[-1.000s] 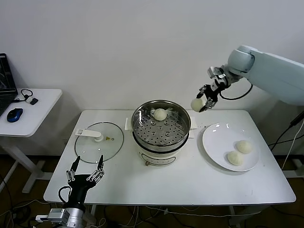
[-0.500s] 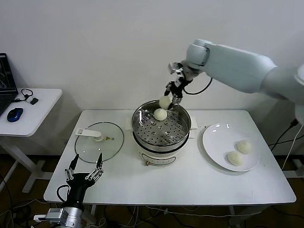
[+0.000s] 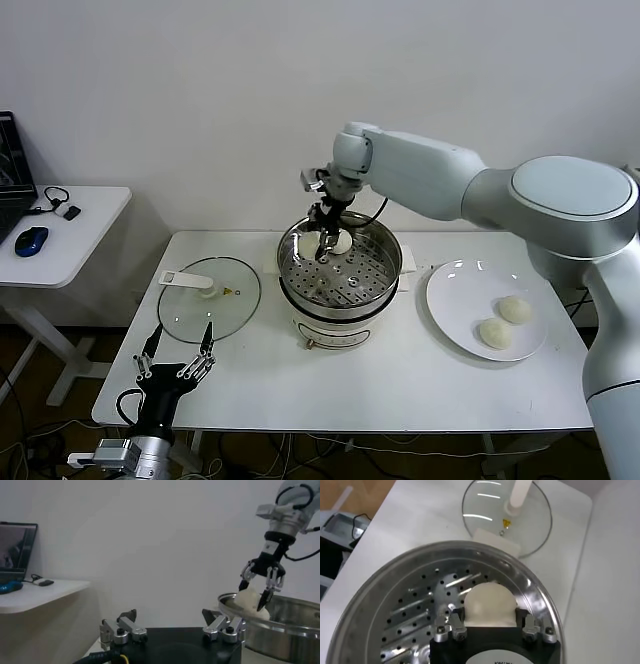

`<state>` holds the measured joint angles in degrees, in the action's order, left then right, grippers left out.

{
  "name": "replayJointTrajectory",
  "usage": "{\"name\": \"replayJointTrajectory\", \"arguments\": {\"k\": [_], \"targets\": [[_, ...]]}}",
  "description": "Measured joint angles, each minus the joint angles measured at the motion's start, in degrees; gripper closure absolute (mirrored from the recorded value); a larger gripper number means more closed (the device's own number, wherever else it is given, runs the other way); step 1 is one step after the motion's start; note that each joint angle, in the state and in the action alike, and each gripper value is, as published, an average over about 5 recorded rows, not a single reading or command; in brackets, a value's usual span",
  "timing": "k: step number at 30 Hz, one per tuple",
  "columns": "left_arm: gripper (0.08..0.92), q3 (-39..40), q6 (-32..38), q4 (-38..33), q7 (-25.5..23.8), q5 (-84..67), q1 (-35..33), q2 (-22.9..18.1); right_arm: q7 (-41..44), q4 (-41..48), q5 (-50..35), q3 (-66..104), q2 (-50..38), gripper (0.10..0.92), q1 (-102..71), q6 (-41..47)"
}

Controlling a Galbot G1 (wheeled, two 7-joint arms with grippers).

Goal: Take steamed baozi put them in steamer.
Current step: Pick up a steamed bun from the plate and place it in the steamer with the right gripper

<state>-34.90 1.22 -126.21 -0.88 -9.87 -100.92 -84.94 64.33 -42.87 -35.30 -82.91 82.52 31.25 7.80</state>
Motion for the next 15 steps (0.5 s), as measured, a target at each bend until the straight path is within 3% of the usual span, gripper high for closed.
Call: {"name": "replayJointTrajectory", "arguments": {"k": [15], "targets": [[0.177, 0.0, 0.2, 0.2, -0.1, 0.0, -0.4, 0.1, 0.0, 2.6, 1.3, 0.8, 1.9, 0.365, -3.1, 0.0]]}}
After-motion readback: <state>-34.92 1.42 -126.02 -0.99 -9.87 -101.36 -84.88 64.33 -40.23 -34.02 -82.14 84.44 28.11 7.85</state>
